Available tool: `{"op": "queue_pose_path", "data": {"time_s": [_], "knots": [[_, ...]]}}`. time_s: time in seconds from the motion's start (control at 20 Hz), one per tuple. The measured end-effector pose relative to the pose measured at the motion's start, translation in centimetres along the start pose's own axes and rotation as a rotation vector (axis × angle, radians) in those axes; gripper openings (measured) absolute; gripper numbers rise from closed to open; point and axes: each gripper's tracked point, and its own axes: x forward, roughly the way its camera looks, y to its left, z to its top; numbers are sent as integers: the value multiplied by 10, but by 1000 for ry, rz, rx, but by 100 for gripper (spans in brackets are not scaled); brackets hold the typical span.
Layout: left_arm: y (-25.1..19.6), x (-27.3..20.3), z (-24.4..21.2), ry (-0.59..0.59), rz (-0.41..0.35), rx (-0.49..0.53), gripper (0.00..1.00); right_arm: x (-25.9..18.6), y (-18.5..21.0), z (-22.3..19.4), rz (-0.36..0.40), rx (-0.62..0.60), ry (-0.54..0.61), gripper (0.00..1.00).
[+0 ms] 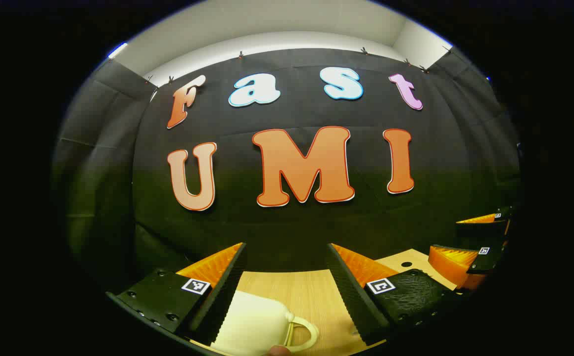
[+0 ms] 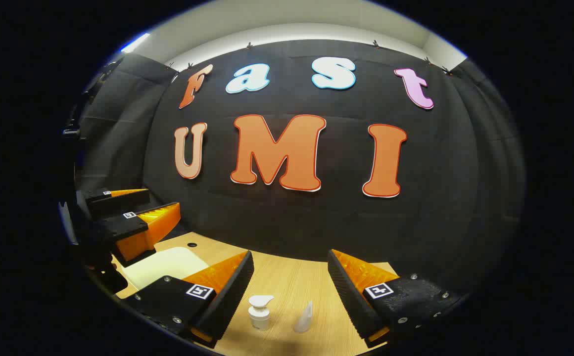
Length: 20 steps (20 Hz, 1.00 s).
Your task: First open the suitcase, pack the skin care products into it, and then close the suitcase.
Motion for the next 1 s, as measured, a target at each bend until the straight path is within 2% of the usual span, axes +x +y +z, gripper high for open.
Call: {"op": "queue_pose_path", "data": {"time_s": [0.15, 0.55, 0.8, 1.0], "knots": [[2, 7, -10, 8, -35, 18, 99, 4, 5, -1, -20, 5, 8, 95], [12, 15, -12, 8, -57, 33, 99, 9, 9, -5, -67, -4, 30, 95], [7, 15, -18, 16, -77, 49, 99, 8, 11, -7, -65, -12, 36, 95], [-5, 14, -46, 65, -109, 121, 99, 5, 1, -9, -80, -14, 40, 95]]}}
